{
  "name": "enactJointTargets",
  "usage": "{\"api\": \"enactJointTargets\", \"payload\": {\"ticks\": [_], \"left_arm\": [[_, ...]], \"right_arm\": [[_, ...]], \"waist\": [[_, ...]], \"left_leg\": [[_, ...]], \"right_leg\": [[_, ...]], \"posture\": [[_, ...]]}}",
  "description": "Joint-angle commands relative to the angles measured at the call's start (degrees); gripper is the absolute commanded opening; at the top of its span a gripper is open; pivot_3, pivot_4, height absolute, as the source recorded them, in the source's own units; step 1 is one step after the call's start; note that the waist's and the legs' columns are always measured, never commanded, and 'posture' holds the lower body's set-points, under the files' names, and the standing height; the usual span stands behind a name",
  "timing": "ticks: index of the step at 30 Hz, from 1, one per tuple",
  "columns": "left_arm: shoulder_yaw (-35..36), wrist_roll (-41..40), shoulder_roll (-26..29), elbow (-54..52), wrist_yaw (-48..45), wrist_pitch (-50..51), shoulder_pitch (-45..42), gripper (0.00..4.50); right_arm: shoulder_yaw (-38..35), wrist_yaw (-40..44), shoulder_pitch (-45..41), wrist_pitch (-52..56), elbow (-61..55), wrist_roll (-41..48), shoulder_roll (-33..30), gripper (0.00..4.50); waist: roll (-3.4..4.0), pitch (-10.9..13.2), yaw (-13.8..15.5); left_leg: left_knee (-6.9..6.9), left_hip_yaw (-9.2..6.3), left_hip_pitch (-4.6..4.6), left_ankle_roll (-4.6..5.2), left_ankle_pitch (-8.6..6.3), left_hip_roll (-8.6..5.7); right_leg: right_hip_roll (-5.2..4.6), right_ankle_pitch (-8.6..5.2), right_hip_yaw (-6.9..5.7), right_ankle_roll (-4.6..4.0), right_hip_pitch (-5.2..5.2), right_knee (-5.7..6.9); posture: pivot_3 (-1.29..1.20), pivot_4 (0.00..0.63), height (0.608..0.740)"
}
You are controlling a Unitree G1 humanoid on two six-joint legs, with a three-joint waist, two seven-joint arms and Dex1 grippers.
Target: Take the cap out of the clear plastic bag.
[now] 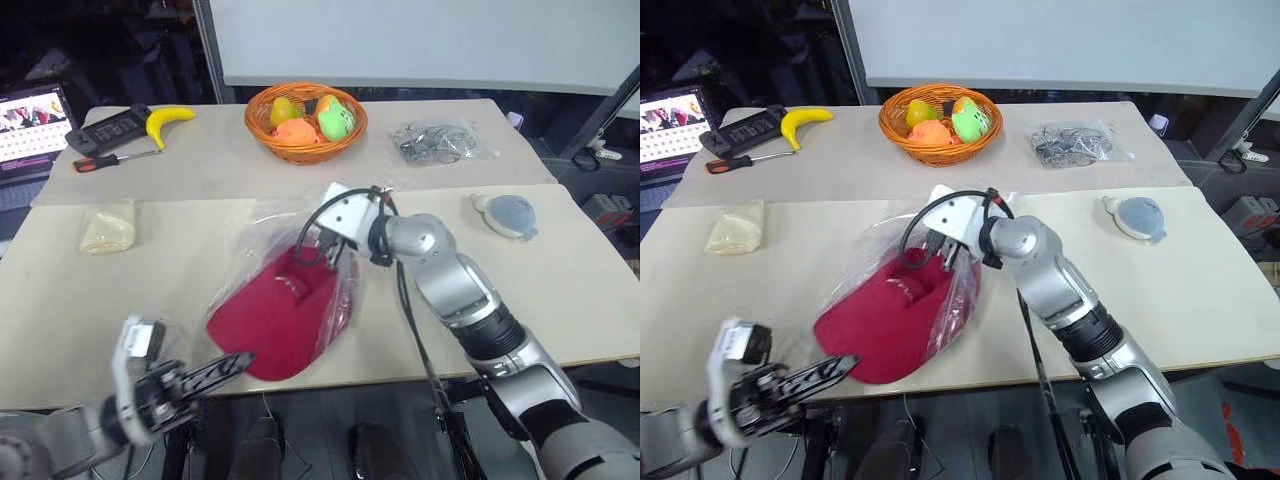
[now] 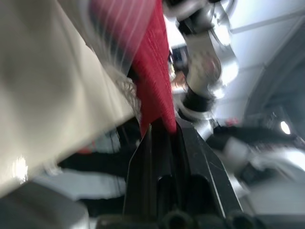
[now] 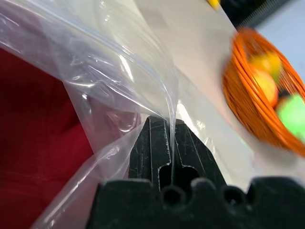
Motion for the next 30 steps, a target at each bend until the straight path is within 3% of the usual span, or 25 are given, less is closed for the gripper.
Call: {"api": "enactJointTargets", "payload": {"ticks": [1,5,10,13,19,24,26,30], "left_arm": [[4.7,4.3,4.8,-6.7,-9.3,9.2,5.4,0.03],[2.7,7.7,6.4,-4.4,-9.2,5.7,3.7,0.03],[-8.7,4.7,0.9,4.7,8.9,-4.7,-11.8,0.03],[-13.6,0.0,-9.4,8.1,21.7,-12.6,-28.4,0.03],[-17.2,-0.9,-25.1,9.6,41.5,-20.7,-48.5,0.03],[-18.2,-0.9,-34.2,9.6,53.1,-23.9,-54.7,0.03],[-18.7,-0.9,-37.4,9.7,55.8,-24.1,-55.6,0.03],[-20.5,-0.6,-36.9,10.3,57.4,-22.0,-53.0,0.03]], "right_arm": [[-5.2,-2.8,-1.5,0.7,2.5,-2.1,-2.4,0.0],[-4.5,-3.3,-1.8,0.3,3.0,-1.7,-2.1,0.0],[-4.3,-3.4,-2.2,0.0,3.5,-1.4,-1.9,0.0],[-4.2,-3.2,-2.5,-0.4,4.1,-1.4,-1.8,0.0],[-3.8,-1.8,-2.8,-1.2,4.0,-2.4,-2.1,0.0],[-0.3,-0.4,-1.7,-1.6,2.5,-5.2,-1.9,0.0],[2.2,-1.5,-2.4,-0.9,4.0,-6.9,1.6,0.0],[2.7,-2.4,-3.6,-0.3,7.6,-8.7,6.2,0.0]], "waist": [[-0.04,0.0,0.3],[-0.04,0.0,0.3],[-0.05,0.0,0.7],[-0.06,0.0,1.6],[-0.3,-0.1,1.6],[-0.31,-0.1,1.2],[-0.31,-0.1,1.0],[-0.31,-0.1,0.3]], "left_leg": [[0.0,-0.02,-0.01,0.0,0.0,0.04],[-0.03,0.03,0.0,-0.01,0.01,0.04],[-0.05,0.01,0.0,-0.02,0.02,0.06],[0.03,-0.01,-0.01,-0.03,0.04,0.03],[0.25,-0.05,-0.13,-0.01,0.02,0.01],[0.4,-0.03,-0.13,0.04,0.0,-0.1],[0.43,-0.05,-0.13,0.04,0.0,-0.08],[0.42,-0.06,-0.09,0.01,0.02,-0.07]], "right_leg": [[0.04,-0.01,-0.04,-0.02,-0.02,-0.02],[0.02,-0.03,-0.03,-0.05,-0.04,-0.03],[0.02,-0.03,-0.03,-0.07,-0.05,0.02],[-0.02,0.03,-0.07,0.01,0.04,0.02],[0.02,0.11,-0.09,0.12,0.14,0.0],[-0.03,0.14,-0.05,0.22,0.23,-0.01],[-0.01,0.15,-0.06,0.22,0.23,0.01],[0.04,0.15,-0.05,0.21,0.24,0.09]], "posture": [[0.0,0.15,0.74],[0.0,0.15,0.74],[0.0,0.15,0.74],[0.0,0.15,0.74],[0.0,0.15,0.74],[0.0,0.15,0.74],[0.0,0.15,0.74],[0.0,0.15,0.74]]}}
